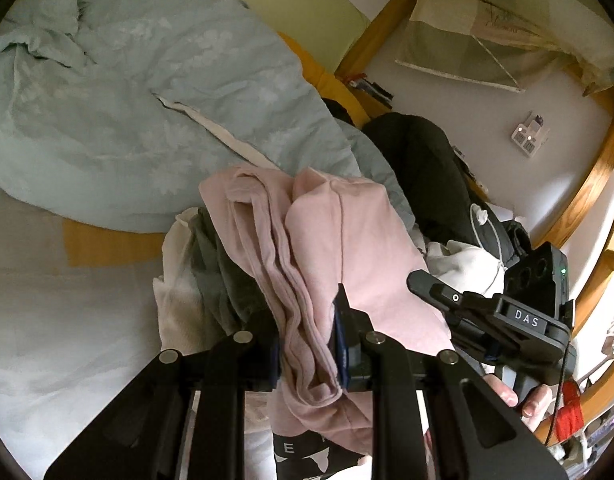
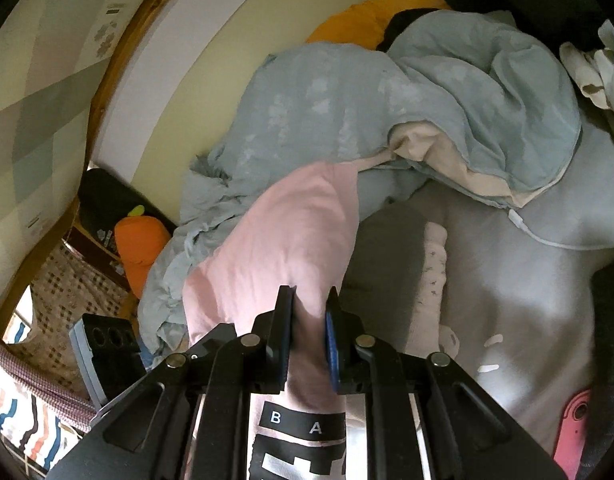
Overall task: Fold small clothes
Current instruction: 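Grip the folded T-shirt with both grippers and lift it off the bed, then place the folded T-shirt on the clothes stack and open both grippers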
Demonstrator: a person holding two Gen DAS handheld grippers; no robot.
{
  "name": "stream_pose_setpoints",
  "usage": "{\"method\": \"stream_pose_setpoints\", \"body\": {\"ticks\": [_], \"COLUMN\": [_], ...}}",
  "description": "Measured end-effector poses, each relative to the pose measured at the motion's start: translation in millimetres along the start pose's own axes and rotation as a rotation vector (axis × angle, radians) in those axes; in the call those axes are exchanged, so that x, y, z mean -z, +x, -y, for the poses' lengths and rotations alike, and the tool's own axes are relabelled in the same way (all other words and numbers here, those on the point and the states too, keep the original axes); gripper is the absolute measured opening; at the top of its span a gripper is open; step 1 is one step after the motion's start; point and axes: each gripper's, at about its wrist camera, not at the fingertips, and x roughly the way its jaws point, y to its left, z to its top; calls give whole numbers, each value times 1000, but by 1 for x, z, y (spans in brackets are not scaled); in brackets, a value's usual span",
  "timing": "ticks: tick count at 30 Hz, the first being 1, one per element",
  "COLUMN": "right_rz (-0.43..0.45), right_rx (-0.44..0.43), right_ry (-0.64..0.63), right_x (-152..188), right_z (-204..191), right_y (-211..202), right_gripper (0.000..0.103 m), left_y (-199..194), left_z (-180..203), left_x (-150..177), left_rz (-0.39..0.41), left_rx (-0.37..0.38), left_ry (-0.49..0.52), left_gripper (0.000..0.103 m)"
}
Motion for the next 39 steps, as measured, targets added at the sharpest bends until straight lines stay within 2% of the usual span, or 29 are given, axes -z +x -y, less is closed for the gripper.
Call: {"method": "stream_pose_setpoints", "body": {"ticks": [7,9,10,11,12,13,14,17,19,22,23,24,25,27,28,32,33,34,39], "right_rz": [23,30,34,41,49,62,70,62,70,134,171,202,242,318,352,451,465,476,568], "right_rx": [58,99,120,157,198,249,286,305,320,380,399,406,406,387,382,437,437,431,355], "right_ry": [-20,-31,-41,-62,-90,-122,-144,-156,-157,-221,-252,-269,-273,-265,-271,-381,-404,-420,-473], "right_x": [2,2,3,5,7,9,10,10,10,13,15,17,19,23,25,42,47,51,90], "right_z": [7,8,6,4,0,-4,-6,-5,-7,-23,-31,-37,-42,-53,-59,-95,-103,-110,-146], "right_y": [11,16,17,19,20,20,20,20,17,5,-2,-8,-16,-29,-34,-54,-60,-66,-104], "right_gripper": [16,18,22,26,38,50,53,56,56,57,57,62,73,85,88,91,96,102,102], "left_y": [19,25,26,26,26,25,23,17,8,-14,-24,-36,-46,-67,-77,-121,-132,-142,-198], "left_z": [-3,-8,-9,-8,-6,-5,-5,-9,-9,0,5,10,15,22,25,31,34,36,53], "left_x": [-4,-3,-1,2,4,6,7,8,10,14,16,19,23,30,36,54,58,62,89], "left_rz": [-15,-24,-19,-10,3,14,22,21,46,126,167,213,251,324,354,458,480,497,625], "left_rx": [-53,-88,-111,-140,-197,-241,-263,-290,-314,-377,-400,-426,-449,-504,-523,-552,-549,-545,-536], "left_ry": [78,72,77,95,126,150,165,151,158,224,250,275,296,332,350,384,391,399,455], "left_gripper": [23,32,36,47,63,69,72,81,81,88,93,98,100,102,102,102,102,102,102]}}
